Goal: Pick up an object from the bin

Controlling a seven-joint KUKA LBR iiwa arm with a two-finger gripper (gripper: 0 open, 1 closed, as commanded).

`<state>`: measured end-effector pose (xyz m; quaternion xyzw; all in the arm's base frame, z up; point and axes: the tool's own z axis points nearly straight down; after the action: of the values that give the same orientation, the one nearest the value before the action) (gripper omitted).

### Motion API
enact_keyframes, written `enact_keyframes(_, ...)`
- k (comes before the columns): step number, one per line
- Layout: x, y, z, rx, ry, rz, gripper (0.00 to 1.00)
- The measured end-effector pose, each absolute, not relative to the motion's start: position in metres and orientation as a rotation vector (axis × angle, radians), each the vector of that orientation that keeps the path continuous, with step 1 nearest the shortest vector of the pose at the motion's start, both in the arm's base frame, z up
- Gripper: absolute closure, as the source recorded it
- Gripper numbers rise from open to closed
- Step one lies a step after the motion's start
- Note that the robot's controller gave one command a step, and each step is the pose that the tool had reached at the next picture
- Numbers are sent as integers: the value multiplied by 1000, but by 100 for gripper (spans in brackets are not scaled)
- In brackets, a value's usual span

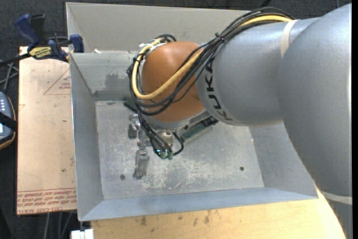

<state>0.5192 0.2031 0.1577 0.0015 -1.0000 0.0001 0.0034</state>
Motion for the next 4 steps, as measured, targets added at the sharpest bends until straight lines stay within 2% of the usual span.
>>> enact_keyframes(1,521,202,161,0,-3141,-1,0)
enact_keyframes(2,499,207,116,111,-3144,-3,0)
enact_keyframes(3,495,188,96,280,-3125,-1,0)
enact_keyframes(4,549,163,87,350,-3124,-3,0)
